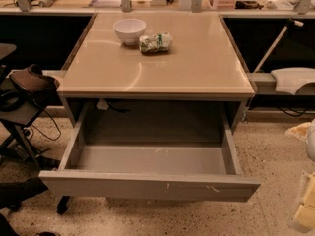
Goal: Close top drawer
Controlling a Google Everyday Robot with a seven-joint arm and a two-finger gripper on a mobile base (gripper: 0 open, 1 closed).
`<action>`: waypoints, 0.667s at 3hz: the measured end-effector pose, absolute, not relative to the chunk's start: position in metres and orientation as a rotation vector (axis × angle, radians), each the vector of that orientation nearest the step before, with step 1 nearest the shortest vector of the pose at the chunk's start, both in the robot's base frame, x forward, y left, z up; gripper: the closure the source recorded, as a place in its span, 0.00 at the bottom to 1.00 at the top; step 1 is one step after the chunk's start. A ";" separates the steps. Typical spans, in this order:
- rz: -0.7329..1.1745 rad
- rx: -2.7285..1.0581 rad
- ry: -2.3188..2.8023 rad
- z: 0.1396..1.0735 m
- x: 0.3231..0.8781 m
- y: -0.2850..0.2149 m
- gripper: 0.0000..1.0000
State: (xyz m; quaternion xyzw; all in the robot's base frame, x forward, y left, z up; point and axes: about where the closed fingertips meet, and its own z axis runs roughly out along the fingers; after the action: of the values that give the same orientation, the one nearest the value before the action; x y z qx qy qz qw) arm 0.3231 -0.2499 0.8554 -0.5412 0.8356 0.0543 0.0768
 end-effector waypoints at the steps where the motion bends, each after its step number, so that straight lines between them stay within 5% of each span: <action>1: 0.182 -1.580 2.432 0.840 0.296 -0.246 0.00; 2: 0.294 -1.575 2.362 0.782 0.263 -0.235 0.00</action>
Offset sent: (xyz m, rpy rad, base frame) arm -0.1120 0.0272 -0.1591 0.2744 -0.0231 0.0613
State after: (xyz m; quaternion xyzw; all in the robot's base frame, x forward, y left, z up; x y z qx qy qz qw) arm 0.2632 -0.2355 0.7819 -0.5462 0.8190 0.1019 0.1432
